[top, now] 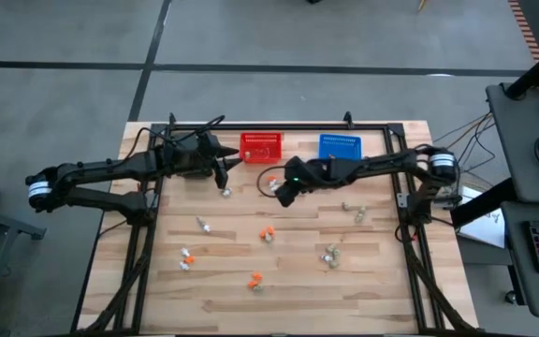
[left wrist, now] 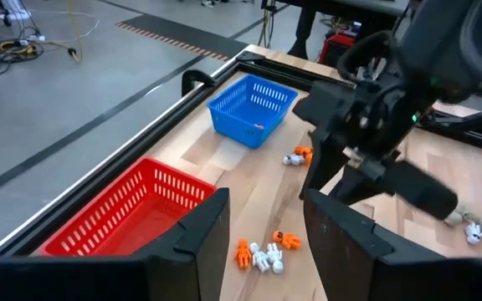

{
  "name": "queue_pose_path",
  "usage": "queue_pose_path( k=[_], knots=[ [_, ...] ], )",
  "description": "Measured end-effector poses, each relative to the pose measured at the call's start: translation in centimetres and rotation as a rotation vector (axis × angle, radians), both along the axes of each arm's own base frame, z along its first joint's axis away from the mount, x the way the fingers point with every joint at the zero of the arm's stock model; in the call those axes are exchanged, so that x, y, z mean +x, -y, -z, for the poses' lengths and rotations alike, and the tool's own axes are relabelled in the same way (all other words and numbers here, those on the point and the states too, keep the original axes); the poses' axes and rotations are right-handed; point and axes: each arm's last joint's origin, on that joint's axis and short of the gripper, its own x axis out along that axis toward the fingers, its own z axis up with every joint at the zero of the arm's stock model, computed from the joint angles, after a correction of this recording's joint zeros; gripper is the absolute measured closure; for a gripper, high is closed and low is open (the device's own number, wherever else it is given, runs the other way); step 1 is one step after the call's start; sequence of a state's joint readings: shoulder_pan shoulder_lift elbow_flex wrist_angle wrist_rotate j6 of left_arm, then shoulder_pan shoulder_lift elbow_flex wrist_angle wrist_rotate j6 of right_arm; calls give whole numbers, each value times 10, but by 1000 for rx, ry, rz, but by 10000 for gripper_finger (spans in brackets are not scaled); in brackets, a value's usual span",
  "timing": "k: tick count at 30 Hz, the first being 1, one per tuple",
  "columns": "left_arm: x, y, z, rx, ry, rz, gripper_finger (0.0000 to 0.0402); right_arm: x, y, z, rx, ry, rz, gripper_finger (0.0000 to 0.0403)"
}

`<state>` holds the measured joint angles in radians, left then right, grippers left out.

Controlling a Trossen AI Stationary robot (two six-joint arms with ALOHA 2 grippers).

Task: Sort Halloween decoration
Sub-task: Put the orange skeleton toy into the blue bin

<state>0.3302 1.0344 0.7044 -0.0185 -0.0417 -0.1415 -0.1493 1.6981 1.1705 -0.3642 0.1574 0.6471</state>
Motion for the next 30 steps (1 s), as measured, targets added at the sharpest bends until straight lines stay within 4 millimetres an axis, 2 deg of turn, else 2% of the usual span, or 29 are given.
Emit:
queue_pose_path(
  k=[5,10,30],
  knots=[
    [0,0,0,0,-3,0,265,20,3,7,15,-74,10,275],
    [0,0,1,-1,-6,0,265,29,7,13,-5,-163,75,275],
    [0,0,0,14,-9,5,265,30,6,25,10,-160,143,275]
  ],
)
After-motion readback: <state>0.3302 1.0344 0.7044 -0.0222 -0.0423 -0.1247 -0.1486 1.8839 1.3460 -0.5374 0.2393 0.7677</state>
